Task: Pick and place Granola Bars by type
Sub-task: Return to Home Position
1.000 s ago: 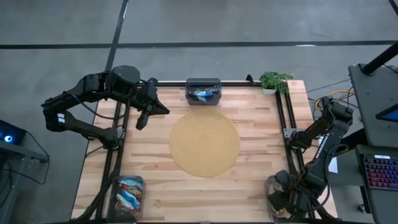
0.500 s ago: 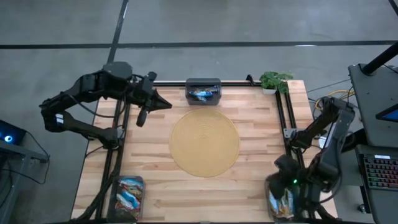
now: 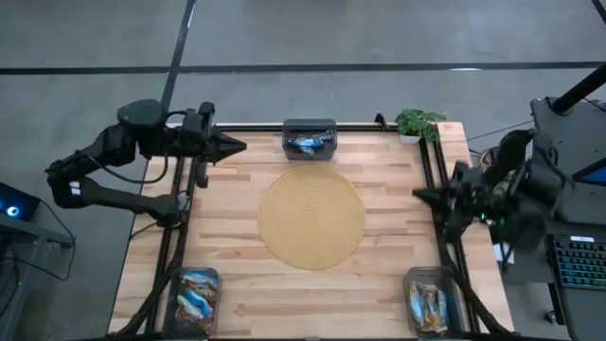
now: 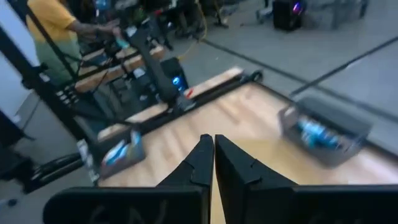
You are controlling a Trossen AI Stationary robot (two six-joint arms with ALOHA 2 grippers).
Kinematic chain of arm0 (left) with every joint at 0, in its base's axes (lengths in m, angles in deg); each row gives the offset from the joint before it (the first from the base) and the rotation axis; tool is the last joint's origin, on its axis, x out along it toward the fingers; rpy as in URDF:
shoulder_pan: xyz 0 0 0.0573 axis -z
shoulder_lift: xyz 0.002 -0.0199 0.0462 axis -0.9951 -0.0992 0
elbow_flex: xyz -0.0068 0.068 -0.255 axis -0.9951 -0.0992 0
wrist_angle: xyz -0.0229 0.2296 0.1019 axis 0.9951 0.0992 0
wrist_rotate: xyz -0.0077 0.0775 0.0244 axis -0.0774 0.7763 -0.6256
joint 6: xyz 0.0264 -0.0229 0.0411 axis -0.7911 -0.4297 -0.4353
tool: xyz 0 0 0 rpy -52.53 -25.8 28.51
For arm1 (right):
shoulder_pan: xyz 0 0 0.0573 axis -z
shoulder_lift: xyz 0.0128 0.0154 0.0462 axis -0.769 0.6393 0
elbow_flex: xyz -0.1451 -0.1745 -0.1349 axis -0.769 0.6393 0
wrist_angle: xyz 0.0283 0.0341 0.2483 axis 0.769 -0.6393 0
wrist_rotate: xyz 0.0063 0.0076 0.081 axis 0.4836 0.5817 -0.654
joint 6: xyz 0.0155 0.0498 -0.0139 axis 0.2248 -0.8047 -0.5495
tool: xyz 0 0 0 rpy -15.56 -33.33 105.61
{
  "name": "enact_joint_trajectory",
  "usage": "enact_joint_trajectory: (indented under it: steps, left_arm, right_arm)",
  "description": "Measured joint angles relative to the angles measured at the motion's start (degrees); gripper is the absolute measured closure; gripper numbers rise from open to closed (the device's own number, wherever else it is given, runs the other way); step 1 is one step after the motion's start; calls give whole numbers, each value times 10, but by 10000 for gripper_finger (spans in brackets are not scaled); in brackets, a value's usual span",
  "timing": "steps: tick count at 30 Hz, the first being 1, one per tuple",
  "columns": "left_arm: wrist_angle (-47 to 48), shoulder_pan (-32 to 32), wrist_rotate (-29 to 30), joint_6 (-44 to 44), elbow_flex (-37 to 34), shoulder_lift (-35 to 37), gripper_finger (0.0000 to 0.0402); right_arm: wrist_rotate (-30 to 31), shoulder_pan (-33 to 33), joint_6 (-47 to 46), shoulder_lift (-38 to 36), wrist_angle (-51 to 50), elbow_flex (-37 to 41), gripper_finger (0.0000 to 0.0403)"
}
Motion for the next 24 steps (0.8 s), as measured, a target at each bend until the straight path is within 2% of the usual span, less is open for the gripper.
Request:
enact_joint_trajectory:
  steps: [2, 5, 8, 11, 15, 21, 24]
  left_arm:
    - [-33, 0, 5, 5, -25, 13, 401]
    - [-50, -3, 22, 8, -48, 21, 401]
    - [-54, -9, 26, 11, -57, 19, 401]
    - [-64, -16, 27, 14, -58, 15, 401]
    - [-68, -31, 27, 9, -58, 14, 401]
    - [-69, -49, 32, 4, -76, 30, 401]
    - [-71, -49, 51, 13, -97, 49, 401]
  right_arm:
    - [-8, 29, 82, -26, 37, -1, 395]
    - [-63, 87, 244, -59, 144, 3, 395]
    - [-163, 167, 419, -81, 278, 11, 395]
    - [-283, 255, 525, -92, 369, 25, 395]
    - [-408, 387, 553, -92, 369, 39, 395]
    - [-637, 563, 563, -92, 403, 102, 395]
    - [-671, 615, 563, -107, 430, 142, 395]
